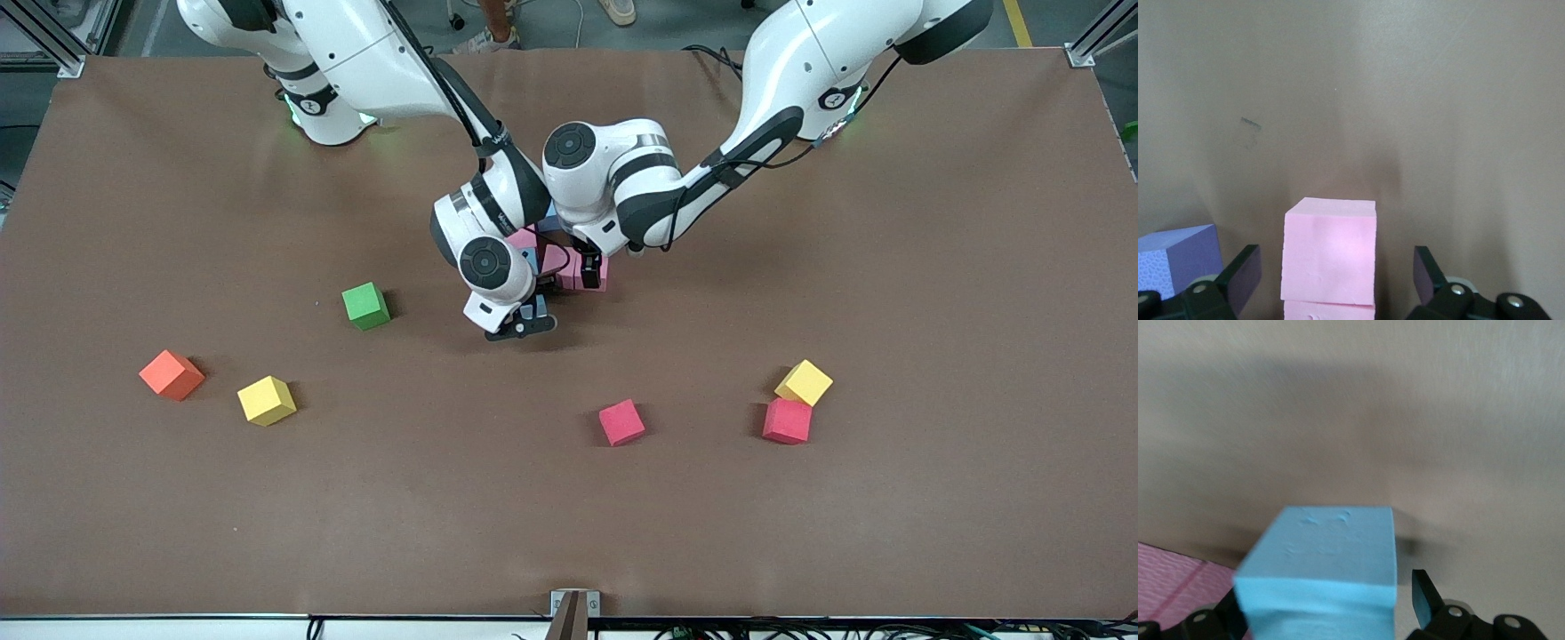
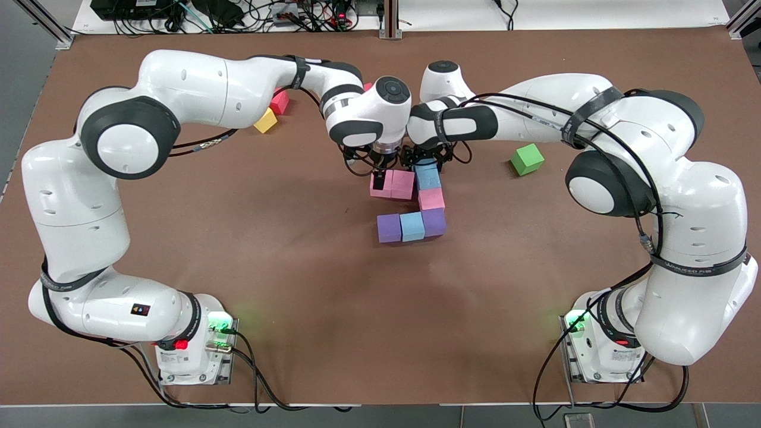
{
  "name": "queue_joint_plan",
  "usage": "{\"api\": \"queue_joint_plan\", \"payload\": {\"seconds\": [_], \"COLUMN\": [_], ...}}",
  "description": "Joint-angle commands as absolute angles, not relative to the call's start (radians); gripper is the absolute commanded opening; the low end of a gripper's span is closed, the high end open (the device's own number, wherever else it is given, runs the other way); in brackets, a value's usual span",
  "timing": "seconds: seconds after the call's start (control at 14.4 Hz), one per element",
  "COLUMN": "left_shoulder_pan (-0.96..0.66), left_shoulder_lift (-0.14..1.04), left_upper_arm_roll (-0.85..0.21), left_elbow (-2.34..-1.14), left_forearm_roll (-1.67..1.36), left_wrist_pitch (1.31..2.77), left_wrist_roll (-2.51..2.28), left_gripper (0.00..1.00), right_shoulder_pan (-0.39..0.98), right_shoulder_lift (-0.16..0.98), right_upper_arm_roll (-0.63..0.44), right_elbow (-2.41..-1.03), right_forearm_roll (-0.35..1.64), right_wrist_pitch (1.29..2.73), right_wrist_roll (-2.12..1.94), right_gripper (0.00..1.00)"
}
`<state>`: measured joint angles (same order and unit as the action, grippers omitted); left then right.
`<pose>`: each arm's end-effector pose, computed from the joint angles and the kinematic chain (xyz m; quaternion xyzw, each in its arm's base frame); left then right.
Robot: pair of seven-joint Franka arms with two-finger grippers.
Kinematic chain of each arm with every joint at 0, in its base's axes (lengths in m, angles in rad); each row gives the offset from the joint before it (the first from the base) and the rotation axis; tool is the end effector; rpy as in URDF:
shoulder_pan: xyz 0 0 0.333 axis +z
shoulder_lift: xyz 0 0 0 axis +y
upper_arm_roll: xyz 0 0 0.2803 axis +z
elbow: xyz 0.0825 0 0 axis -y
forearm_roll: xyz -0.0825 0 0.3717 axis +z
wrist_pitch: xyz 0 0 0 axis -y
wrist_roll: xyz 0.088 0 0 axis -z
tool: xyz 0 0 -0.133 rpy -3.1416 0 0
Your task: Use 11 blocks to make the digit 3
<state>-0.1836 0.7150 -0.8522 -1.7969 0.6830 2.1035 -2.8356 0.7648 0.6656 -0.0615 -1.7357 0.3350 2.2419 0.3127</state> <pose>0.3615 -0.4899 0.2015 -0.7313 -0.6802 -0.0332 0.0377 0.4599 0.4123 0.1404 -0.9881 -0.0847 0.1169 0.0525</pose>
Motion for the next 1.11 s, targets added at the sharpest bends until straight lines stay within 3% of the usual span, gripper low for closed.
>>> {"api": "queue_joint_plan", "payload": {"seconds": [0.0,0.21,0.35,0.62,0.76,1.04], "left_shoulder_pan": [-0.181,-0.176,-0.108,0.128,0.246,0.492], "left_shoulder_lift": [0.699,0.696,0.689,0.69,0.69,0.696], "left_upper_arm_roll": [-0.885,-0.893,-0.961,-1.159,-1.215,-1.256], "left_elbow": [-1.818,-1.824,-1.857,-1.925,-1.927,-1.93], "left_forearm_roll": [0.744,0.744,0.744,0.744,0.744,0.744], "left_wrist_pitch": [2.083,2.082,2.068,2.022,1.99,1.973], "left_wrist_roll": [-3.139,-3.116,-3.088,-3.007,-2.903,-2.499], "left_gripper": [1.0,1.0,1.0,1.0,1.0,1.0], "right_shoulder_pan": [0.749,0.723,0.701,0.637,0.585,0.468], "right_shoulder_lift": [0.66,0.65,0.638,0.635,0.629,0.607], "right_upper_arm_roll": [-0.063,-0.074,-0.103,-0.179,-0.224,-0.265], "right_elbow": [-1.674,-1.632,-1.583,-1.461,-1.421,-1.422], "right_forearm_roll": [0.348,0.348,0.348,0.339,0.336,0.331], "right_wrist_pitch": [2.223,2.209,2.166,1.999,1.928,1.934], "right_wrist_roll": [0.33,0.327,0.327,0.324,0.318,0.282], "right_gripper": [1.0,1.0,1.0,1.0,1.0,1.0]}}
